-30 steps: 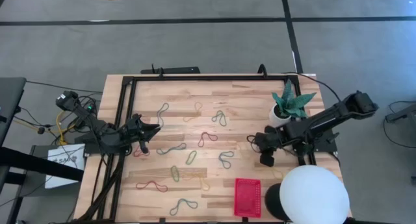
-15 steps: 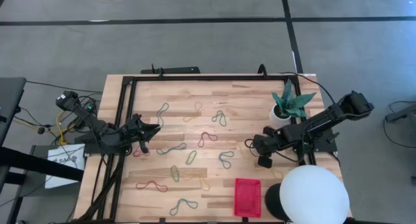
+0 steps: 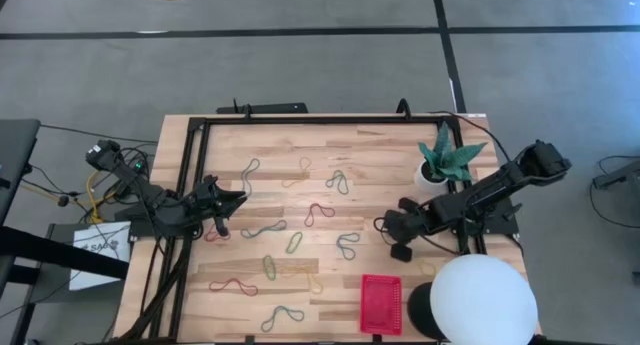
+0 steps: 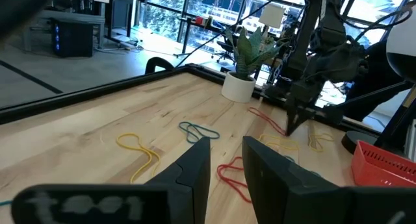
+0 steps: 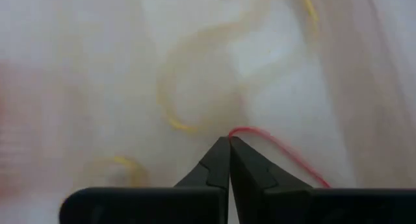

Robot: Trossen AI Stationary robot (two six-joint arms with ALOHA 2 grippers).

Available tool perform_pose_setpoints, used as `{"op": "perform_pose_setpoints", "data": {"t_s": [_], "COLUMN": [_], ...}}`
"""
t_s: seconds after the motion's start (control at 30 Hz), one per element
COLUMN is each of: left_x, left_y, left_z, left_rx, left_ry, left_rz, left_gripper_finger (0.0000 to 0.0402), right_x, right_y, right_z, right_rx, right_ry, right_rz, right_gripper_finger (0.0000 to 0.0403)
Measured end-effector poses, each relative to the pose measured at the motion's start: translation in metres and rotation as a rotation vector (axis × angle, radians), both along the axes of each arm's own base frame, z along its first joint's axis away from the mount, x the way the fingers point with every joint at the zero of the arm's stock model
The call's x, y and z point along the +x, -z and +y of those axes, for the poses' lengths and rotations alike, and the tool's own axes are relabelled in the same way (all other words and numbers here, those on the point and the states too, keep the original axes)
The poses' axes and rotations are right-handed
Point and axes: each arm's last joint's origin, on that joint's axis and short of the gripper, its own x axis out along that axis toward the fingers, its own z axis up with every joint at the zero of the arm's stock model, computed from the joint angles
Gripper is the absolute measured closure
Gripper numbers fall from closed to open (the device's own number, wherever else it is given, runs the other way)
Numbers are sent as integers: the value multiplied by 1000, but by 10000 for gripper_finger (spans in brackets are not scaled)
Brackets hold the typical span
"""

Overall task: Pick and place items into bin
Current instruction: Put the red rubber band into the red bin

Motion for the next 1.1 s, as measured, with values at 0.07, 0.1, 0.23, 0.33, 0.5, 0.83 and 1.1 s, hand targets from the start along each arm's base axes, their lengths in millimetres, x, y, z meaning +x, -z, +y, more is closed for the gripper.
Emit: {"op": "perform_pose_setpoints", "data": {"t_s": [0.07,0.1,0.23,0.33,0.5,0.83,1.1], "left_x": [0,0,0,0,0,0,0], "left_y": [0,0,0,0,0,0,0], "left_z": [0,0,0,0,0,0,0], "left_rx": [0,0,0,0,0,1,2], "left_ry": [0,0,0,0,0,0,0], "left_rz": [0,0,0,0,0,1,1], "left_gripper_finger": [322,322,322,322,322,322,322], "right_x": [10,13,28,34,40,33,23], "right_y": [-13,-18,-48,-68,-100,-122,-123], "right_z": [6,9,23,36,57,85,100], "right_rx": [18,17,26,35,104,283,353], "right_ry": [-16,-32,-117,-201,-347,-656,-757], "right_rz": [-60,-72,-169,-219,-308,-348,-333], "right_gripper_finger": [402,402,403,403,403,403,403]}}
